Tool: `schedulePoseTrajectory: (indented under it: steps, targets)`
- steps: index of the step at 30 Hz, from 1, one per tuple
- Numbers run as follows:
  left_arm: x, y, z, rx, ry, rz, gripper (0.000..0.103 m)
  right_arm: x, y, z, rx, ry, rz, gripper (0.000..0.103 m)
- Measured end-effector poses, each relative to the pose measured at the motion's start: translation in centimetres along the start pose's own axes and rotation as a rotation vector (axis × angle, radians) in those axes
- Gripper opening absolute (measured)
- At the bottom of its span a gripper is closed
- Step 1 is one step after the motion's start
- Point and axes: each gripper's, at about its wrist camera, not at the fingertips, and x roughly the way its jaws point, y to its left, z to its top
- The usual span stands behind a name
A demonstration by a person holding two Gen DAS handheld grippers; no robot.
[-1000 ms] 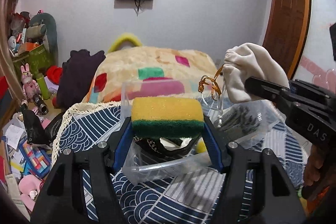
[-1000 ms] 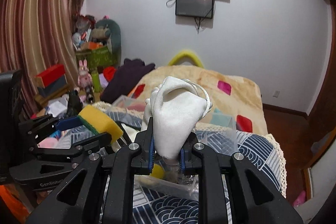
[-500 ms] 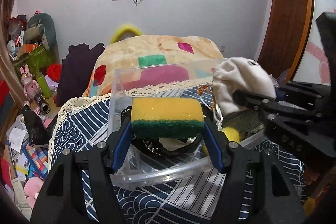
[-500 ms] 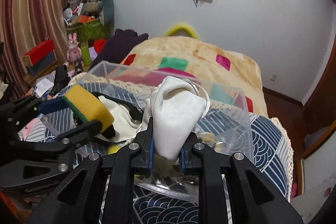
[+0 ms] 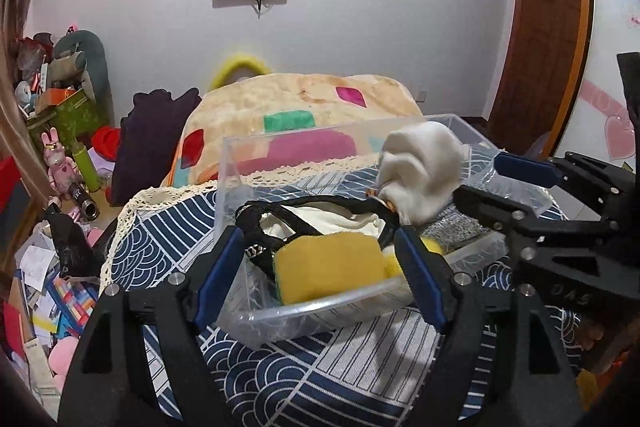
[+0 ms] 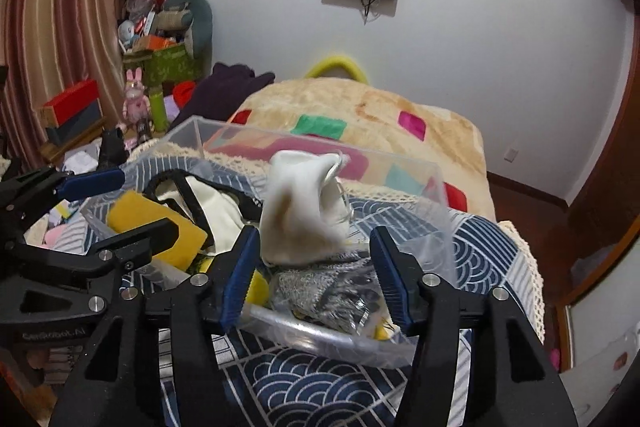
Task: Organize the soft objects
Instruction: 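Lower the white pouch into the box with the right tool while the left drops the sponge in, then grasp the green glove with the right tool while the left grasps the braided bracelet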
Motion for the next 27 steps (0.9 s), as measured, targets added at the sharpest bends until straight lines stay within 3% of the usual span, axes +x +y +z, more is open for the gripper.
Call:
schedulePoseTrajectory:
  steps: [7,16,22,27]
  targets:
    - [-3.4,0.4,0.1,-0.012,-0.053,-0.007,0.089,-3.3,-0.5,0.0,0.019,-0.065,0.018,0.056]
    - [-8.5,0.2,-1.6,0.012,-0.117,0.006,0.100,-7.7,0.8,-0.9,0.016,-0.152,0.031,0.077]
    - [-9.6,0.8,-5.3,0.004,-0.074,0.031,0.100,-8.4,2.0,-3.1,0.021,-0.147,0.070,0.081]
    - [-9.8,1.7,-8.8,-0.050,-0.003,0.020,0.100,-7.1,3.1,-6.0,0.052,-0.066,0.113,0.081]
